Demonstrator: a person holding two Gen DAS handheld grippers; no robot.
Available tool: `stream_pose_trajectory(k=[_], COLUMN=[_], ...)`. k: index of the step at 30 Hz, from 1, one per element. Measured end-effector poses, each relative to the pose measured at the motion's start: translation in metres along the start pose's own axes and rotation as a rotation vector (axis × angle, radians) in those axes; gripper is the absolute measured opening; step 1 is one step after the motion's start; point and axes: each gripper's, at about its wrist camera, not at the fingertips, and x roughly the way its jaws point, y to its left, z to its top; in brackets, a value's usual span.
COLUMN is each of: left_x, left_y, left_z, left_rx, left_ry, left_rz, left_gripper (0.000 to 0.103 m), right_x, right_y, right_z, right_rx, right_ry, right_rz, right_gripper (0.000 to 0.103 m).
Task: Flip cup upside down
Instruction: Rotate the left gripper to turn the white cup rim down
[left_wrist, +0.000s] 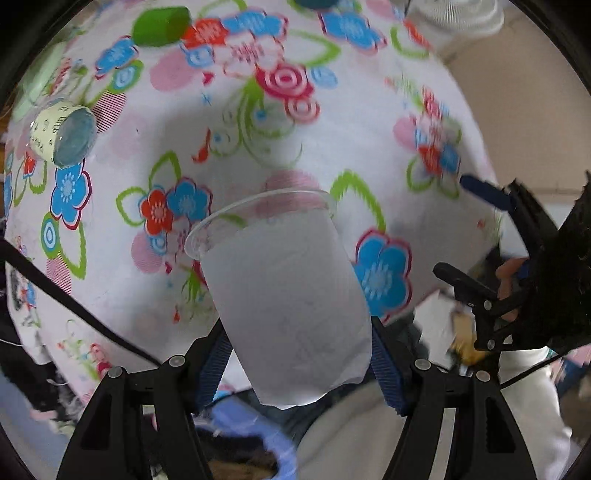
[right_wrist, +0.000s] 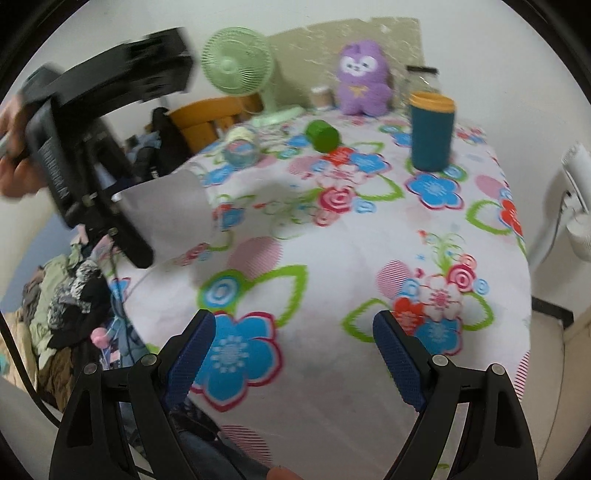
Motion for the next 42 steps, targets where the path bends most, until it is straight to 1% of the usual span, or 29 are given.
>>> stream_pose_trajectory(k=[4, 7, 10, 13, 16, 20, 24, 27, 29, 33, 37, 42], left_x=[0.004, 0.011, 0.023, 0.038, 0.05, 0.061, 0.062, 0.064, 0.063, 0.061, 0.057, 0.048], left_y=[-0.005, -0.008, -0.014, -0.018, -0.02, -0.024, -0.031, -0.036, -0.036, -0.039, -0.042, -0.045], left_z=[0.006, 0.01, 0.014, 0.019, 0.024, 0.029, 0.038, 0.053, 0.057, 0.059, 0.058, 0.062], left_rx=[0.042, 0.071, 0.123, 0.165, 0.183, 0.205, 0.206, 0.211, 0.217, 0.222, 0.238, 0.239], left_ry=[0.102, 0.178, 0.264, 0.335, 0.389, 0.442, 0.471, 0.478, 0.469, 0.457, 0.442, 0.394], left_rz=[0.06, 0.09, 0.112, 0.101, 0.087, 0.092, 0.096, 0.111, 0.121, 0.107, 0.107, 0.097], left_gripper=[0.072, 0.072, 0.072, 0.072, 0.073, 0.073, 0.075, 0.075, 0.075, 0.075, 0.082, 0.087], right_x=[-0.003, -0.003, -0.003, -0.003, -0.003, -0.001, 0.003, 0.005, 0.005, 0.005, 0.006, 0.006], right_y=[0.016, 0.023, 0.028, 0.028, 0.026, 0.022, 0.021, 0.021, 0.021, 0.021, 0.016, 0.016], right_z=[-0.006, -0.011, -0.016, -0.019, -0.022, -0.024, -0.023, -0.021, -0.021, -0.019, -0.018, -0.014], right_rx=[-0.044, -0.069, -0.074, -0.066, -0.054, -0.033, -0.026, -0.029, -0.034, -0.045, -0.035, -0.027], right_ry=[-0.025, -0.035, -0.044, -0.05, -0.053, -0.052, -0.058, -0.061, -0.062, -0.059, -0.057, -0.061], right_rz=[0.051, 0.073, 0.09, 0.099, 0.104, 0.121, 0.12, 0.121, 0.117, 0.112, 0.105, 0.09], right_gripper=[0.089, 0.089, 0.089, 0.089, 0.089, 0.089, 0.089, 0.089, 0.089, 0.089, 0.089, 0.089])
